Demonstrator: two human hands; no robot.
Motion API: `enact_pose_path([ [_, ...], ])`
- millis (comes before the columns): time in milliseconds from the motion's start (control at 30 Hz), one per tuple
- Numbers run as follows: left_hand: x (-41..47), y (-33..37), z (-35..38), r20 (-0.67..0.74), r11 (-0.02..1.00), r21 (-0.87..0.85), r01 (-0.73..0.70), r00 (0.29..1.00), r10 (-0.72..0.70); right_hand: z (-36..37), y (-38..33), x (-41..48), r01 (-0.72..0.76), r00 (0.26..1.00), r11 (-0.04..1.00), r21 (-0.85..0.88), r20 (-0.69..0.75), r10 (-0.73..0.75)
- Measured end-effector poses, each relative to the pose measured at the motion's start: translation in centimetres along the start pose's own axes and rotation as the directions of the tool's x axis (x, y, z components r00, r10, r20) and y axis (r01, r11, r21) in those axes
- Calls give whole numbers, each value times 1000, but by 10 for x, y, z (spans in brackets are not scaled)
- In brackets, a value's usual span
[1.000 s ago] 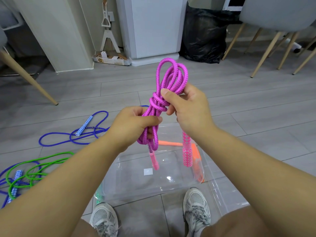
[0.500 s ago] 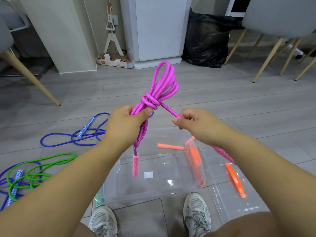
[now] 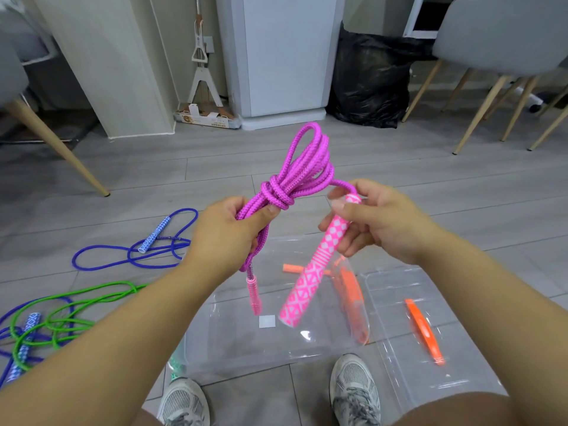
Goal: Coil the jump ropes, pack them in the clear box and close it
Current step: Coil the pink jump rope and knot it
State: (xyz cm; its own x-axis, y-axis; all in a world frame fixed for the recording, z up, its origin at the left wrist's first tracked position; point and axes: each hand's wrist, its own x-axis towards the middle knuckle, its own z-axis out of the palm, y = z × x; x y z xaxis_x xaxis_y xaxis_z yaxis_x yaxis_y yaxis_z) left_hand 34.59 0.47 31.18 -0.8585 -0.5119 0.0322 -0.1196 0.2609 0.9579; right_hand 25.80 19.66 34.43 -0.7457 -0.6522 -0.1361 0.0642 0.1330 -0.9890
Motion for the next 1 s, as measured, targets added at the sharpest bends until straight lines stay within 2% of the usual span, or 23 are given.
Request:
enact_pose_path([
  [133, 0, 2, 2, 21, 999, -34, -21, 1000, 21, -3, 1, 5, 23, 999, 977, 210, -30, -17],
  [333, 4, 2, -2, 55, 994, -108, -14, 998, 20, -10, 2, 8, 84, 994, 918, 388, -103, -47],
  [633, 6, 0, 5, 130, 953, -272, 135, 986, -103, 1, 12, 13, 142, 978, 910, 388, -195, -70],
  [833, -1, 0, 7, 255, 969, -217, 118, 965, -61, 4, 14, 18, 136, 976, 929, 343, -209, -66],
  [1000, -3, 1, 7, 291, 967, -206, 147, 953, -83, 7, 12, 23, 193, 960, 916, 351, -260, -102],
])
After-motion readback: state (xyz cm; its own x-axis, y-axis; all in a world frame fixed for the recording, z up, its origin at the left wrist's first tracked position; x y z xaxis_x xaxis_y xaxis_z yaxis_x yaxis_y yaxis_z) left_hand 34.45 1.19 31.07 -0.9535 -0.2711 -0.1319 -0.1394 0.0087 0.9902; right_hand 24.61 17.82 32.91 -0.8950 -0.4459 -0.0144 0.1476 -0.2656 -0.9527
